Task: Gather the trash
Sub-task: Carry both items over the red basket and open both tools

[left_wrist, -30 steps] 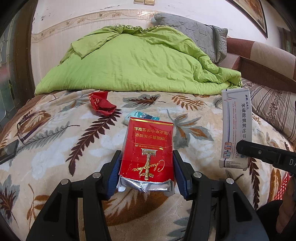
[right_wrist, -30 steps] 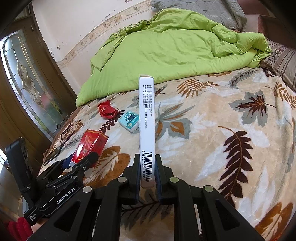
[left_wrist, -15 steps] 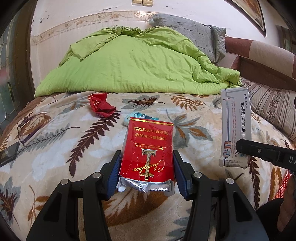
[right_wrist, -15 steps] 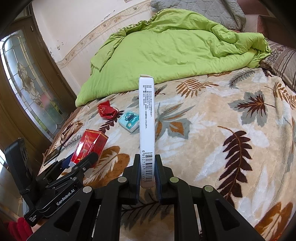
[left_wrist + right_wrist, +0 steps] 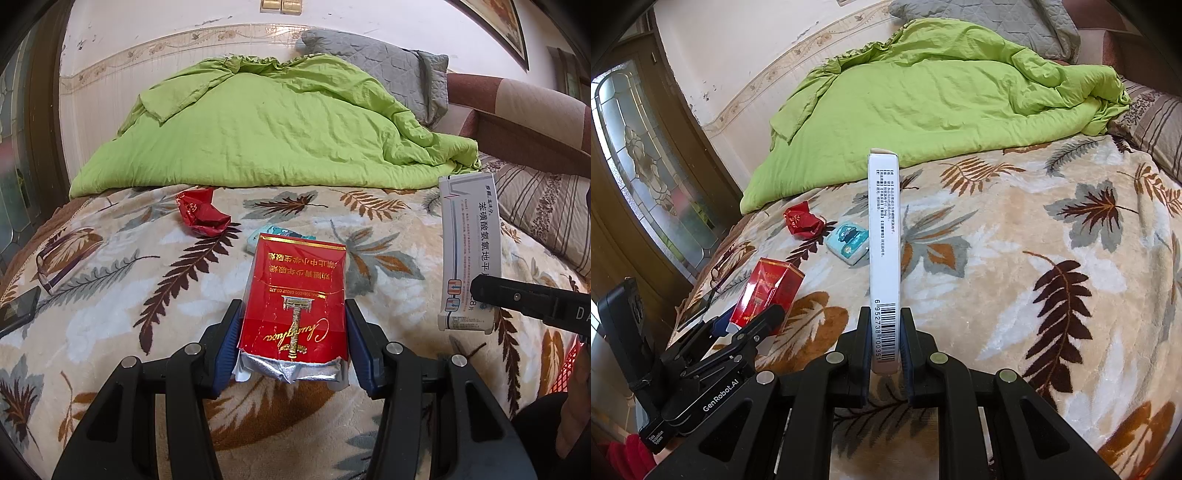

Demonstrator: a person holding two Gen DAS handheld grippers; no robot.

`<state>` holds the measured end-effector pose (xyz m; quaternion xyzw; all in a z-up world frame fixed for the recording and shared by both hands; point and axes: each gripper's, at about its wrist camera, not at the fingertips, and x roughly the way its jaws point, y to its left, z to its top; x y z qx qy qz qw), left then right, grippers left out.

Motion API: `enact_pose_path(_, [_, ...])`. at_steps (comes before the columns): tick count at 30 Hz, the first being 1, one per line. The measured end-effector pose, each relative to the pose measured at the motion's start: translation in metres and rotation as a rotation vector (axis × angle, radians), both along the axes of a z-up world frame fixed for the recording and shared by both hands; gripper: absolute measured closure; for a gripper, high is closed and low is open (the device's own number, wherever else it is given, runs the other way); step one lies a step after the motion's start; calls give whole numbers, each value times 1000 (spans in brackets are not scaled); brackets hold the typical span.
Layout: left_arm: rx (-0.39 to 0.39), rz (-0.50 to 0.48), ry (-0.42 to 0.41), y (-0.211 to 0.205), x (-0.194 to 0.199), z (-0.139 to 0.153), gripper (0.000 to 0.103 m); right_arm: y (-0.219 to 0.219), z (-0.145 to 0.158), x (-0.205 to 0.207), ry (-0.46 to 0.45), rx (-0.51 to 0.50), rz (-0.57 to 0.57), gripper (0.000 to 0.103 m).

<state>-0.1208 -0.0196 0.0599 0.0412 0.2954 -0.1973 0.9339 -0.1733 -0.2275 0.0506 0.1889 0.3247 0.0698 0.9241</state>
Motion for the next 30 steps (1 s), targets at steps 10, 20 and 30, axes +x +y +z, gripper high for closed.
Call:
enact_pose_path(10, [-13,-18,-3,-1,-2,3,51,-4,1,-2,1,13,-12,89])
enact_pose_path(20, [-53,-167,-15,-14,-18,9,51,-40,17,-54,-3,108,-88,89])
enact_pose_path(30, [-93,-422,30,-74,-78,34,51,-107,25,-166,52,122,-283,89])
